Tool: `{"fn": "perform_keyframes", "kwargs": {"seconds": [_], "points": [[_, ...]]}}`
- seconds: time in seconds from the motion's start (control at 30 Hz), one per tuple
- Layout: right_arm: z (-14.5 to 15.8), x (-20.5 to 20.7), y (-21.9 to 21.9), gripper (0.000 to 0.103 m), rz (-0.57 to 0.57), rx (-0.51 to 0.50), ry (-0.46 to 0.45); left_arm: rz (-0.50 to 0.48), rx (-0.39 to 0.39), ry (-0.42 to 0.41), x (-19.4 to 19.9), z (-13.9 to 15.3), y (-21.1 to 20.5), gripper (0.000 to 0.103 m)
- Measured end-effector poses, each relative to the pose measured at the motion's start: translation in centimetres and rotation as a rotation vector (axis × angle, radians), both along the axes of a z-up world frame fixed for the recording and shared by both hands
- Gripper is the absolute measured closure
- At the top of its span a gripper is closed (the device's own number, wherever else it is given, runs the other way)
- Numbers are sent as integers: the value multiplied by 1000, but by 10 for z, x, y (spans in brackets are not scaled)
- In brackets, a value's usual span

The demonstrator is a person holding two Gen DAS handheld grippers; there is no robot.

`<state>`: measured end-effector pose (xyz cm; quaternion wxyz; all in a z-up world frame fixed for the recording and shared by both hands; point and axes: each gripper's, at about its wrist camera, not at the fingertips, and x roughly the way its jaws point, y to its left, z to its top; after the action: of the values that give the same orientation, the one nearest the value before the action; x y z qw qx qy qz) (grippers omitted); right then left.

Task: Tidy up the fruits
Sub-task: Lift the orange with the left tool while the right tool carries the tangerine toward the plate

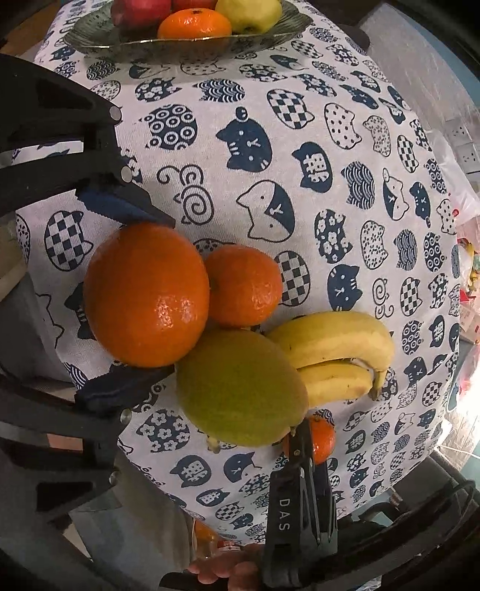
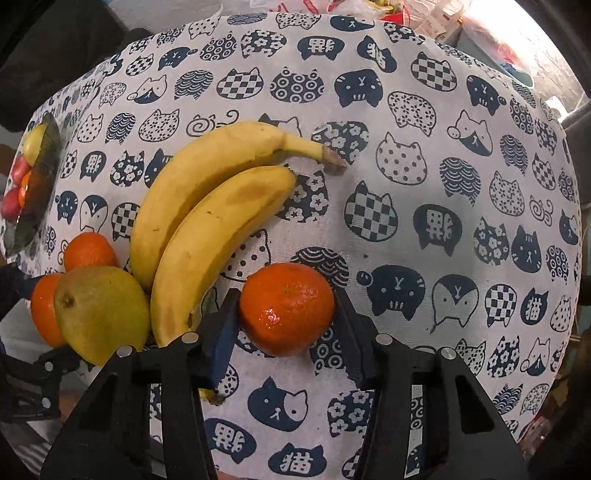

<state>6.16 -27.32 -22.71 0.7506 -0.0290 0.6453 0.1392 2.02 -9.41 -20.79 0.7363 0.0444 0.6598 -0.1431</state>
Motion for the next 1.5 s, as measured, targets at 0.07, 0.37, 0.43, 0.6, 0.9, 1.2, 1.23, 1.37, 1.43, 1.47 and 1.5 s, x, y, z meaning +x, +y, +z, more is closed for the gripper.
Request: {"fn": "perform_keyframes", "kwargs": {"seconds": [0.07,0.37,0.43,0.6,0.9,1.2,1.23,1.37,1.43,1.47,1.5], "points": [[7,-3,2,54,-1,-1,-23,8,-5,-8,0,4,4,32],[51,-12,7,54,-6,27,-122,45,-10,-91,7,33,18,32],[58,-12,9,54,0,30,-146,56,-15,-101,9,37,23,32],[78,-10,14,54,15,49,-218,81,-17,-134,13,47,25,32],[120,-15,28,54,69,98,-343,80,-8,-214,18,70,30,32],[140,-14,56,54,125,137,-397,84,3,-268,13,88,40,32],[141,-14,59,54,130,140,-398,87,4,-273,13,90,42,32],[142,-14,74,54,155,152,-397,110,-3,-277,11,95,53,32],[142,-14,82,54,168,155,-395,124,-3,-281,10,98,60,32],[142,-13,86,54,173,157,-393,131,-1,-284,10,99,63,32],[142,-12,90,54,179,160,-391,140,1,-289,9,100,68,32]]}}
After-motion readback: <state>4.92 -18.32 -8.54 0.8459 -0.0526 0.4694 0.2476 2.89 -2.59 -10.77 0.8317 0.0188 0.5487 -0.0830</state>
